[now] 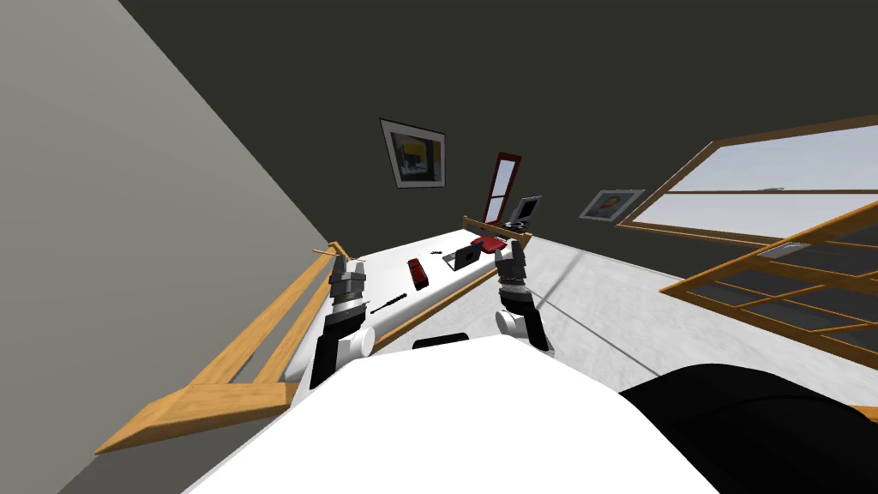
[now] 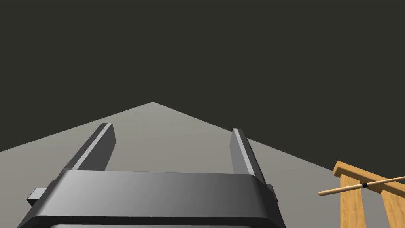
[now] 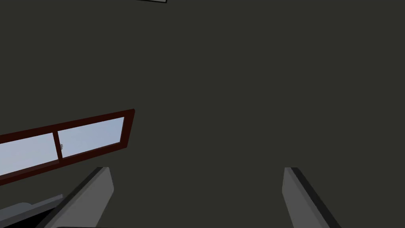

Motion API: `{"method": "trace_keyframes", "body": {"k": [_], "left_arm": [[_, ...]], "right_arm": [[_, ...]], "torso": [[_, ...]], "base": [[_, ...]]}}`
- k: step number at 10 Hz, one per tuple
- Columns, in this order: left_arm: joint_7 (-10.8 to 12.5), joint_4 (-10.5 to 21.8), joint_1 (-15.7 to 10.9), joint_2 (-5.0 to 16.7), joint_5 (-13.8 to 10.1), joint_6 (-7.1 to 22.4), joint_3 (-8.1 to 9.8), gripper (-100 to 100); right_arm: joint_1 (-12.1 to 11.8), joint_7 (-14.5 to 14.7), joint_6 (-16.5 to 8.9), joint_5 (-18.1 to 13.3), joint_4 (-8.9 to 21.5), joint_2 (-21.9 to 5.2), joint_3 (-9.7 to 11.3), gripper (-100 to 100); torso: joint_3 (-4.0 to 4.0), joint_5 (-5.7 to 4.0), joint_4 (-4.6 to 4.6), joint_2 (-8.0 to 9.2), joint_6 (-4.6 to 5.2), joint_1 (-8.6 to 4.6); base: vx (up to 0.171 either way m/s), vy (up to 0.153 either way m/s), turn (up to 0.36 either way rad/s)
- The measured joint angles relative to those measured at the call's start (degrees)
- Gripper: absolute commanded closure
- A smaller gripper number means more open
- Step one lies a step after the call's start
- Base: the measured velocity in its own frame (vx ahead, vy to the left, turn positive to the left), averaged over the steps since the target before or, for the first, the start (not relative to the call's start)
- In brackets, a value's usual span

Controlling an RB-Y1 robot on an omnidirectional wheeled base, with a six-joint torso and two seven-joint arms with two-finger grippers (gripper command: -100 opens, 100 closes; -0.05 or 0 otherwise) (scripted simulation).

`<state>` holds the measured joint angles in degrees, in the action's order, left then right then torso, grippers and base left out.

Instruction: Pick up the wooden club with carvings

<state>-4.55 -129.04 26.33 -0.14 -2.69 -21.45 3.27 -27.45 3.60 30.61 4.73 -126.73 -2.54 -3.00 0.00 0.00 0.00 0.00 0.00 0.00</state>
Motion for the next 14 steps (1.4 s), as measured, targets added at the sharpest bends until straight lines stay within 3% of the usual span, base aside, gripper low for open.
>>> {"method": "trace_keyframes", "body": {"k": [5, 7, 14], "left_arm": [[1.6, 1.5, -0.9, 5.1, -1.5, 3.8, -1.03, -100], [3.3, 3.1, -1.8, 7.3, -3.0, 6.1, -1.15, -100], [7.5, 6.9, -4.9, 10.0, -6.7, 15.8, -2.95, -100]], "right_arm": [[0.0, 0.0, 0.0, 0.0, 0.0, 0.0, 0.0, 0], [0.0, 0.0, 0.0, 0.0, 0.0, 0.0, 0.0, 0], [0.0, 0.0, 0.0, 0.0, 0.0, 0.0, 0.0, 0]], "torso": [[-0.02, 0.04, -0.01, -0.04, 0.0, 0.16], [-0.03, 0.05, -0.01, -0.04, 0.0, 0.21], [-0.02, 0.04, -0.01, -0.03, 0.0, 0.13]], "base": [[0.006, 0.032, -0.022], [0.005, 0.045, -0.023], [0.007, 0.044, -0.029]]}}
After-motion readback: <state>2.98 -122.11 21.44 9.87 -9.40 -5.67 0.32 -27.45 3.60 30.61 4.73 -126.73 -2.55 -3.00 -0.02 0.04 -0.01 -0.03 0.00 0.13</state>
